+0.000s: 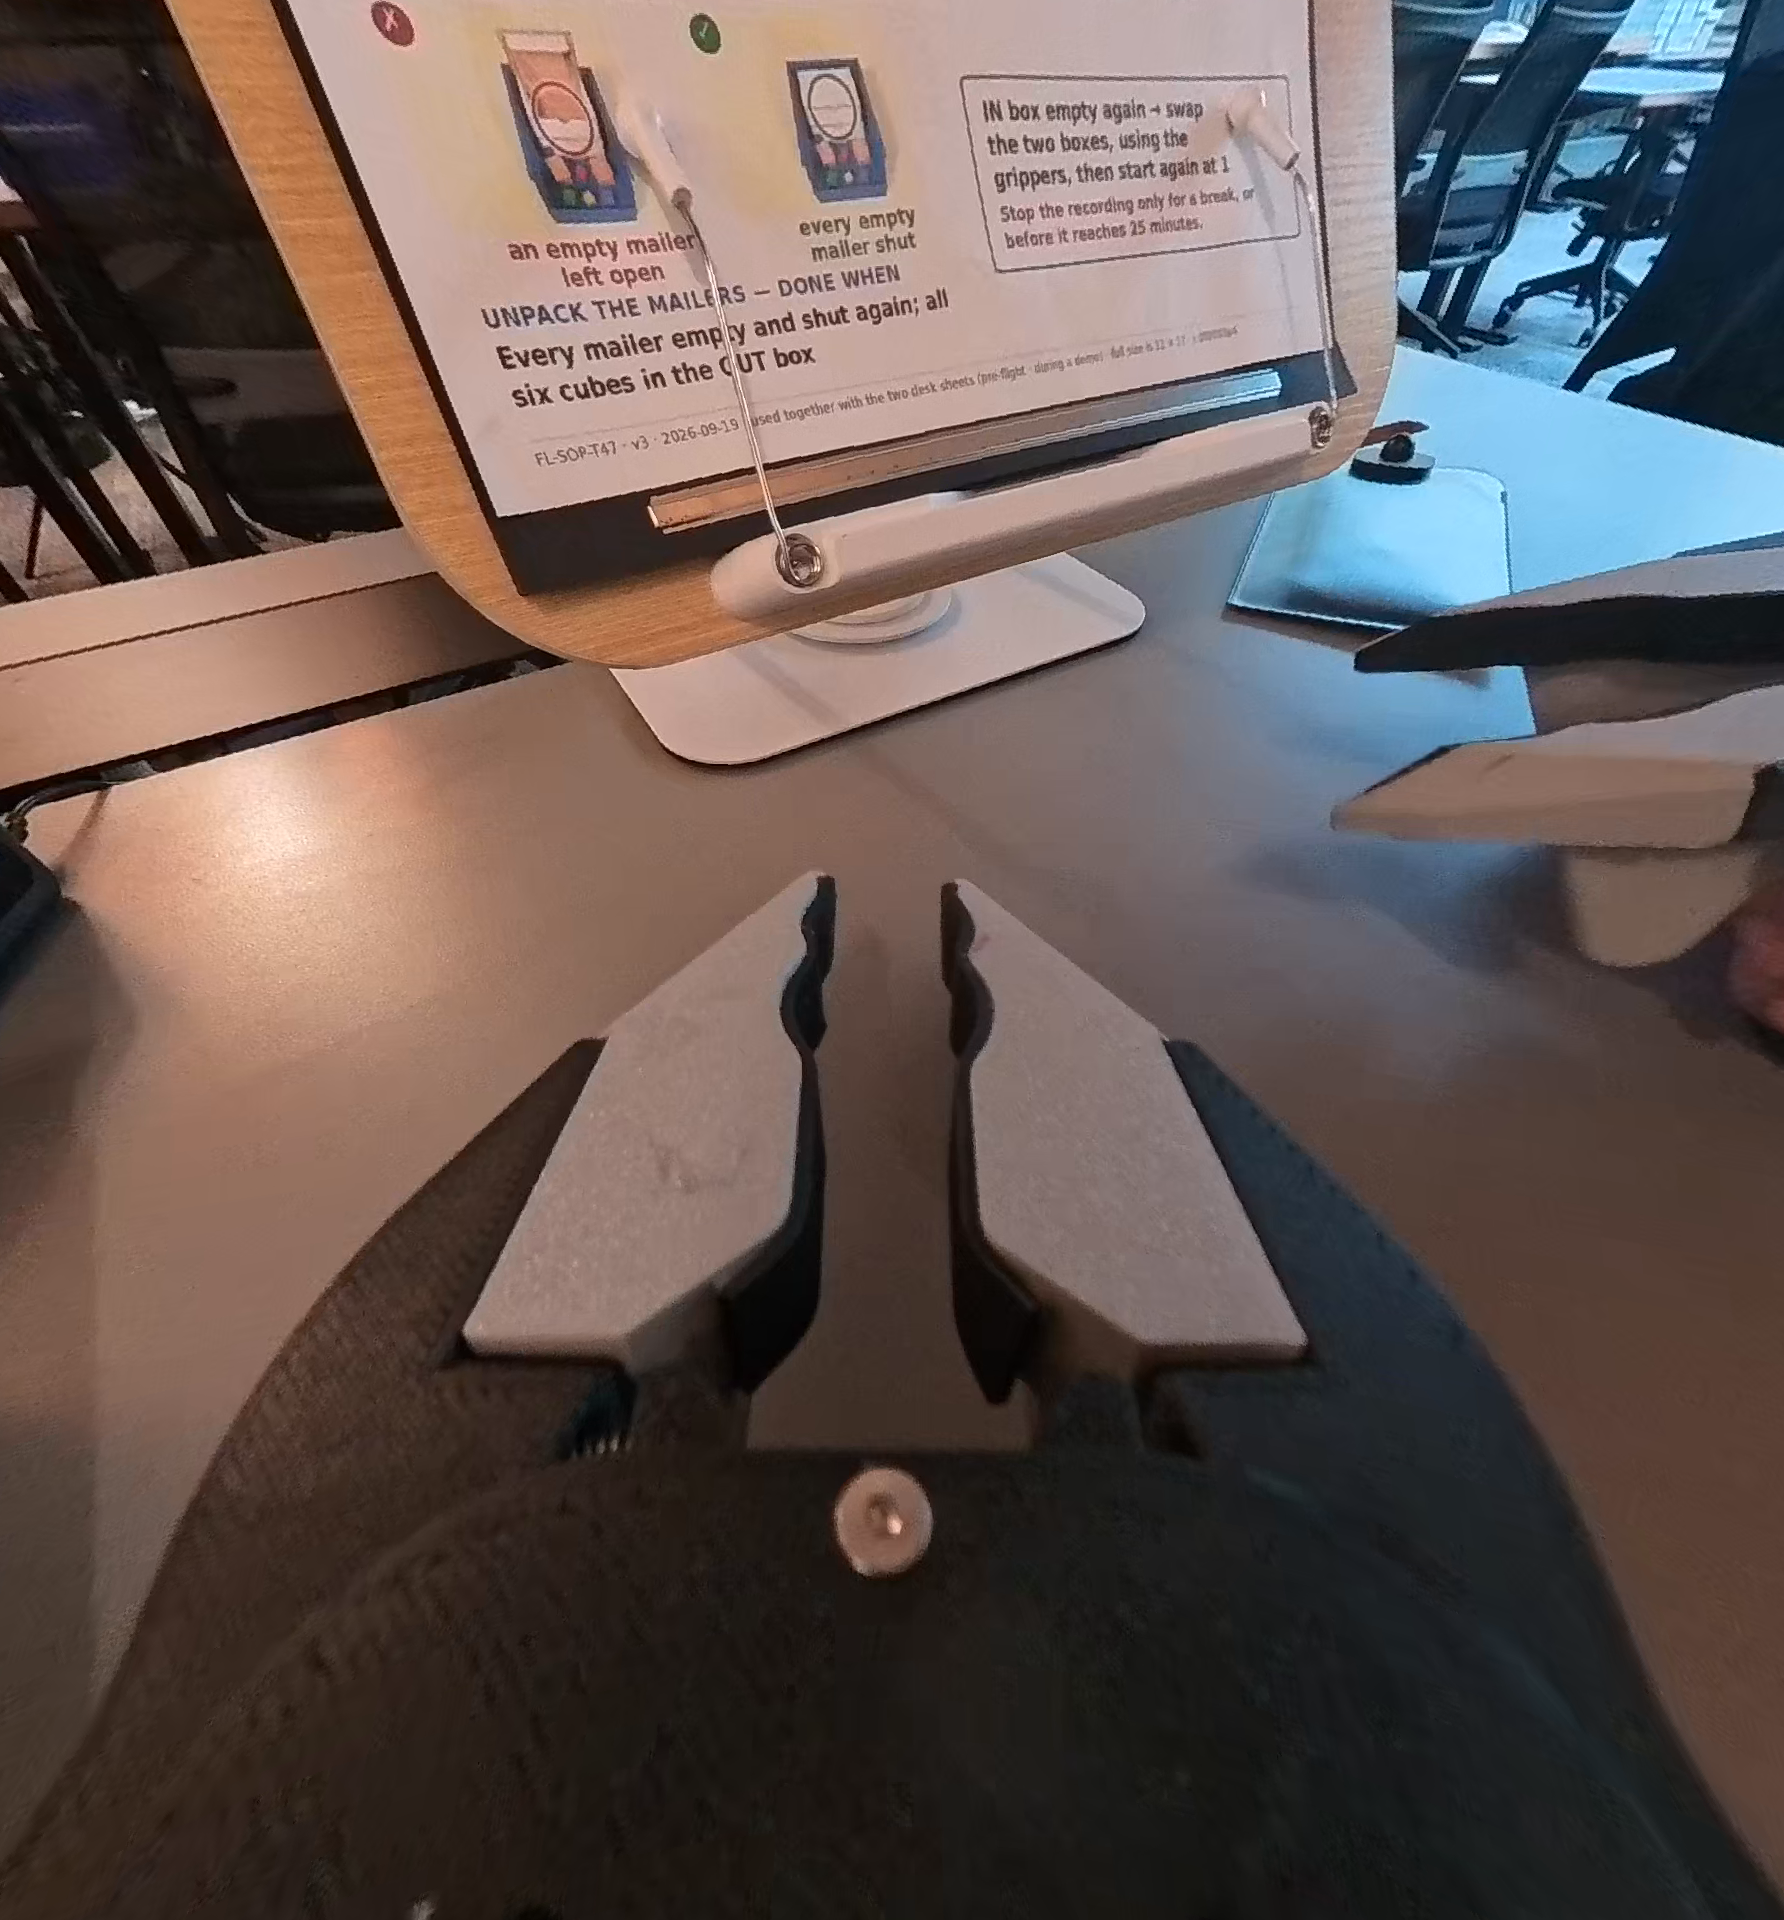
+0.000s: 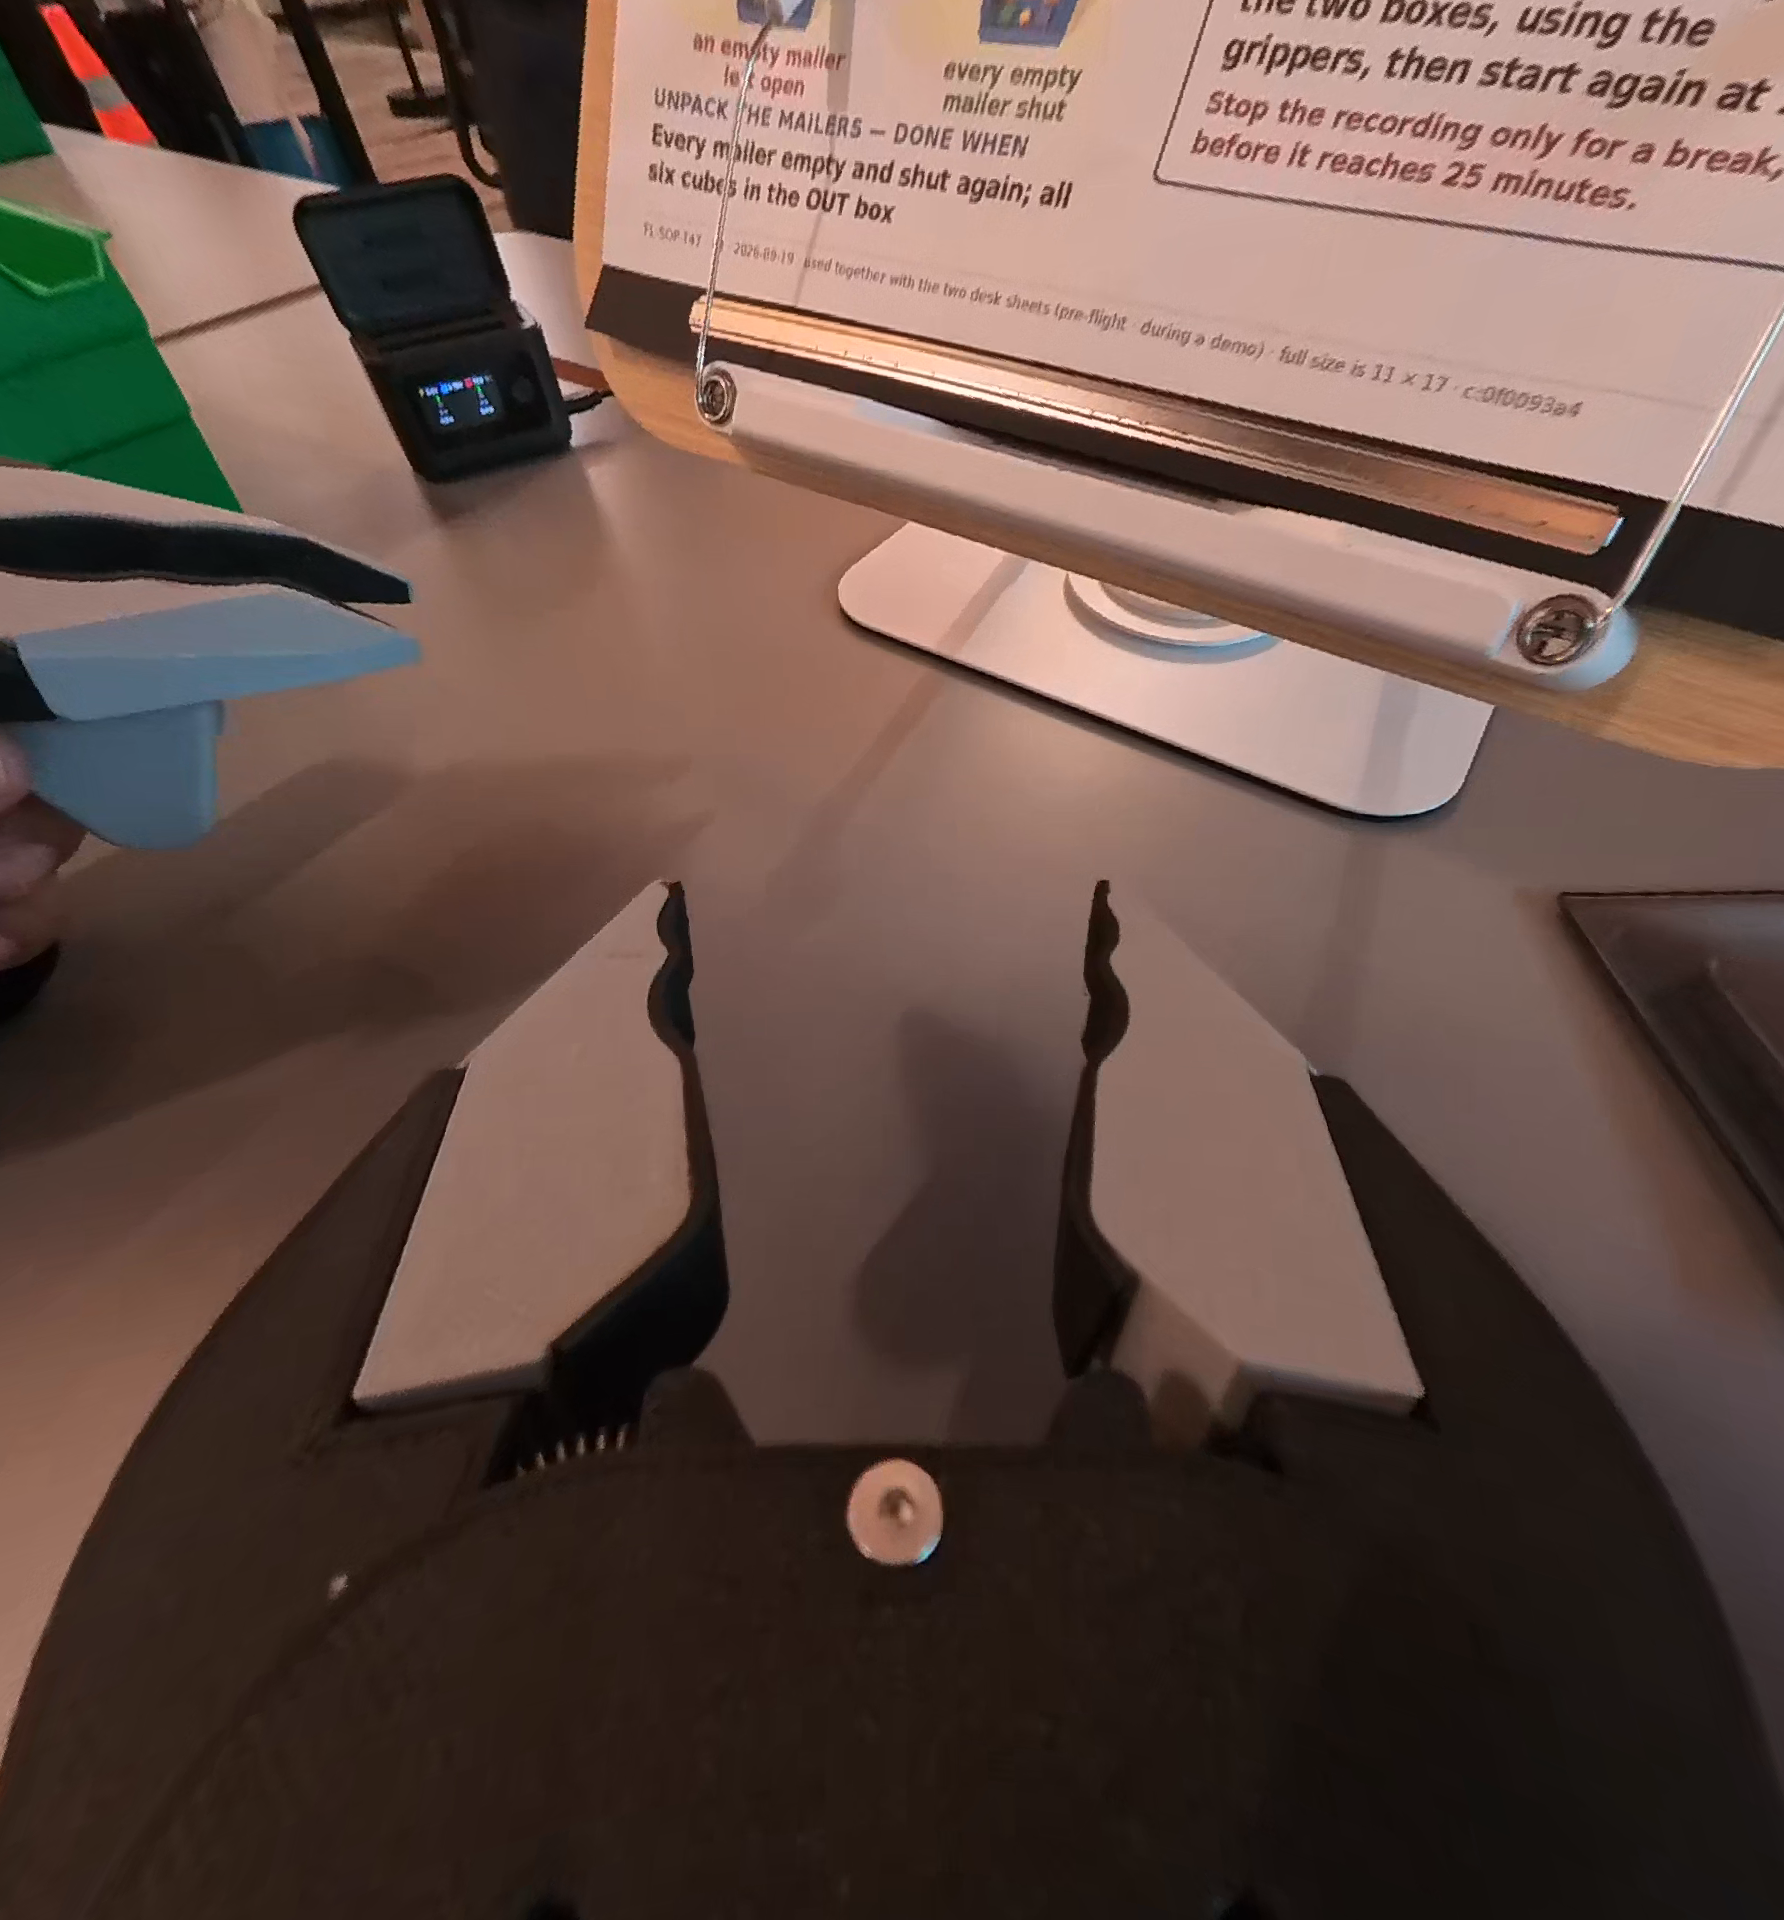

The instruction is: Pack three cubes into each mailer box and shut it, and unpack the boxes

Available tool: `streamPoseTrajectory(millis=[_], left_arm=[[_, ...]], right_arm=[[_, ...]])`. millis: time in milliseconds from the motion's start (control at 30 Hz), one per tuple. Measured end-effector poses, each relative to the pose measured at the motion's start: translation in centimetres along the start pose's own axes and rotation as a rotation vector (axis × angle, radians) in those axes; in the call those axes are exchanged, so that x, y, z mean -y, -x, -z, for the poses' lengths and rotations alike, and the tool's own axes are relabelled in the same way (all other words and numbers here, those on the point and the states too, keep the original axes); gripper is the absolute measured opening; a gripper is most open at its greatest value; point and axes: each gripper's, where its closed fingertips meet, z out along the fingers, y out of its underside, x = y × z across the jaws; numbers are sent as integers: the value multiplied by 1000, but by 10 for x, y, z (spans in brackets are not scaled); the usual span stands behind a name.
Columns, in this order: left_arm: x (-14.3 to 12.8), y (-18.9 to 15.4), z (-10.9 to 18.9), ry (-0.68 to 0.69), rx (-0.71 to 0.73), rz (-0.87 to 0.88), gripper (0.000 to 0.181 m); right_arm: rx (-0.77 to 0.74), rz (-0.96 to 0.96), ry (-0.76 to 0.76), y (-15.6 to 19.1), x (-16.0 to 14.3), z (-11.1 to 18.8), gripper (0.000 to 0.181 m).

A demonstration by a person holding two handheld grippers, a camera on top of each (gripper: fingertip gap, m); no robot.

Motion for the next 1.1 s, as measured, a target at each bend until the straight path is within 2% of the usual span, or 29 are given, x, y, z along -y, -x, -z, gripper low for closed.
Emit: streamPoseTrajectory(millis=[100, 200, 300, 400, 533, 700, 800, 933, 1100], left_arm=[[0, 0, 0, -1, 1, 3, 18], [0, 1, 0, -1, 3, 8, 18], [0, 4, 1, 3, 13, 3, 18], [0, 8, 1, 2, 23, 9, 18], [-1, 10, 1, 6, 15, 36, 19], [0, 9, 2, 2, 16, 36, 19], [-1, 9, 2, 6, 14, 35, 19], [0, 12, 3, -1, 39, 35, 19], [14, 18, 10, -59, 118, -11, 19]], right_arm=[[5, -6, 15, 1, -2, 0, 76], [50, -29, 65, 12, -7, -1, 88], [111, -71, 173, 34, -17, 3, 90], [219, -125, 235, 73, -17, 19, 93], [212, -23, 192, 98, -4, 41, 93], [287, -48, 156, 132, 9, 65, 99], [236, 45, 134, 133, 13, 66, 102], [198, 75, 56, 124, 22, 58, 103], [33, 140, -13, 91, 24, 36, 100]])
